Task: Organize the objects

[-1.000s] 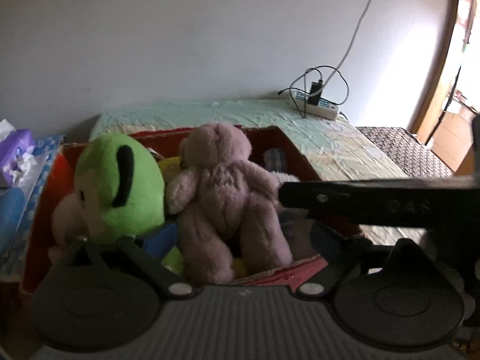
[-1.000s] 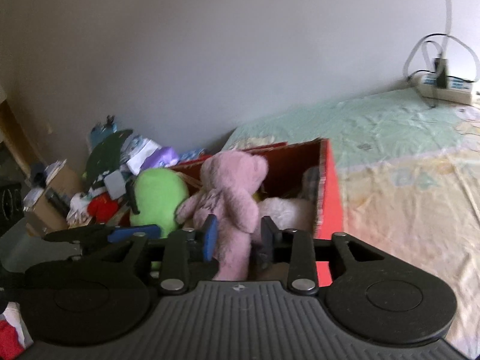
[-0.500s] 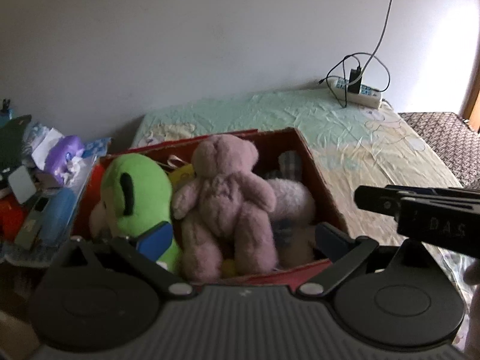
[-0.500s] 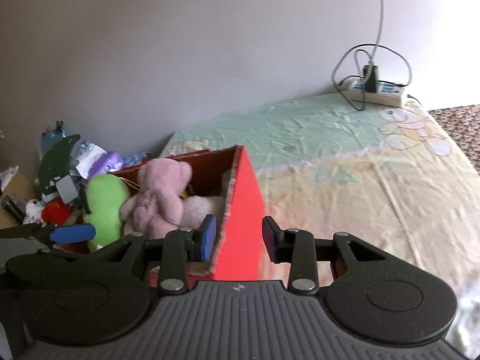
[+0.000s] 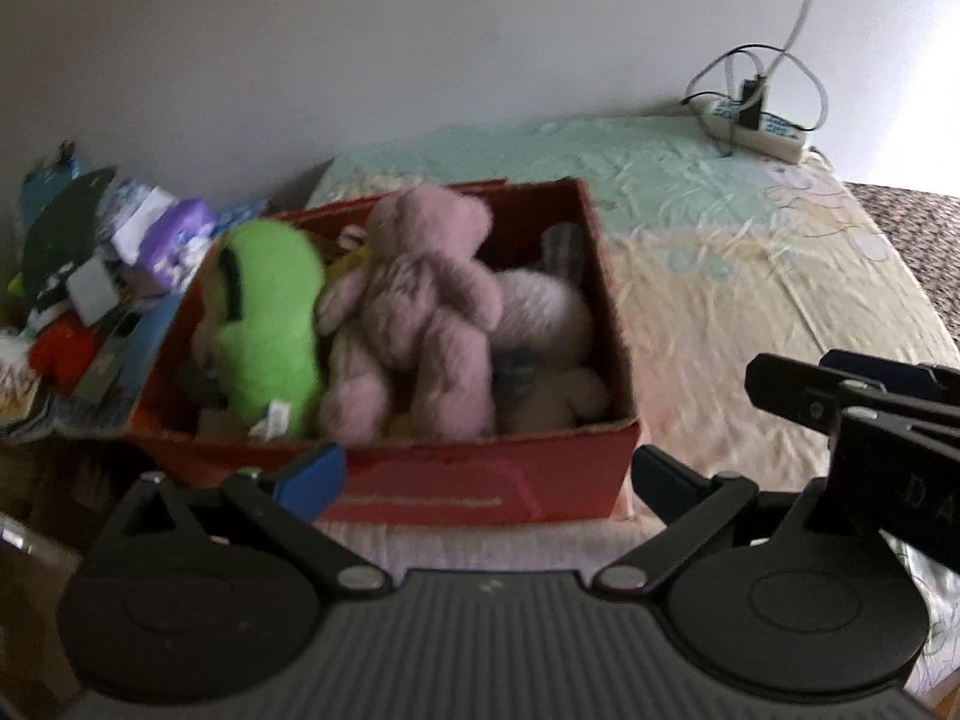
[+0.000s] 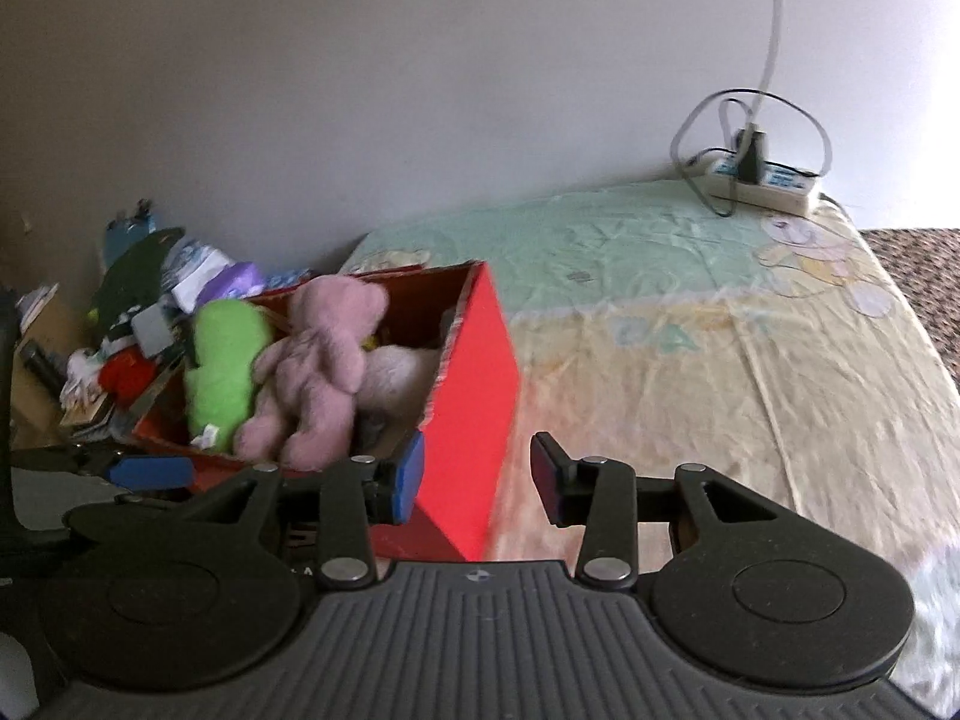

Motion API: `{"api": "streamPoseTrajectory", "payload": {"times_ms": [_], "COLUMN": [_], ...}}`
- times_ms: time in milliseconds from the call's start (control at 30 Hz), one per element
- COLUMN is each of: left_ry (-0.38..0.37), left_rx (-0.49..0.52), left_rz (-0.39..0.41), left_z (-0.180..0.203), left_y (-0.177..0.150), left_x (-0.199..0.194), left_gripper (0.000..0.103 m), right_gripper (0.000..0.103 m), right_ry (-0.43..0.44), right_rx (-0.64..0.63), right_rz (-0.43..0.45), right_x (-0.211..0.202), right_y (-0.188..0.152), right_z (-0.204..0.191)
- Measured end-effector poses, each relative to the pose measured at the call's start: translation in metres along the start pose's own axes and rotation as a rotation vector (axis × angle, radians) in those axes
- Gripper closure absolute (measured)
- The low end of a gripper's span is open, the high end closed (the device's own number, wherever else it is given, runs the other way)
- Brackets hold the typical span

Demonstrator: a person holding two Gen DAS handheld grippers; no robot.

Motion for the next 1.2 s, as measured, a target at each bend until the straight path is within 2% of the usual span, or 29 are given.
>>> {"api": "streamPoseTrajectory", "payload": {"times_ms": [100,267,300,367,667,800,1200], "left_ry": [0.058,0.121,0.120,0.109,0.101,0.030,-0.168], "left_rx": [-0.030,-0.054,-0.059,-0.066,-0.015,0.011,0.162], "left_rz": [-0.014,-0.018,-0.013,-0.012,0.022,0.012,0.014], "left_z": [-0.014,-0.044,-0.049,-0.061,-0.098,-0.098,-0.050], "left_y": [-0.004,-0.006,-0.005,-0.002,0.012,0.013,0.013], "left_x": [-0.004,-0.009,-0.011,-0.009,0.004,0.009,0.013], "left_gripper": [0.002,0.002,0.002,0.002,0.001,0.001,0.001], "right_gripper": [0.059,0.057,0.056,0.048,0.034,0.033,0.026], "right_ry": [0.013,-0.019,-0.036,-0.065,-0.180,-0.266,-0.516], "right_rx": [-0.022,-0.050,-0.050,-0.052,-0.029,0.005,0.108], "right_rz": [-0.011,-0.002,-0.001,-0.001,0.036,0.037,0.040], "right_x": [0.007,0.016,0.018,0.022,0.031,0.028,0.003], "right_y": [0.000,0.009,0.010,0.012,0.015,0.012,-0.002], "right_z": [-0.017,-0.041,-0.045,-0.054,-0.072,-0.064,-0.025]}}
Point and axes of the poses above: each gripper's, at about its wrist camera, not at the fingertips, and x roughly the way its jaws point, z to its right, y to its top, the point moved 4 cm from there along x, roughly the way its jaws point, and after that the axes turned 7 degrees about z, right-handed, at the moved point
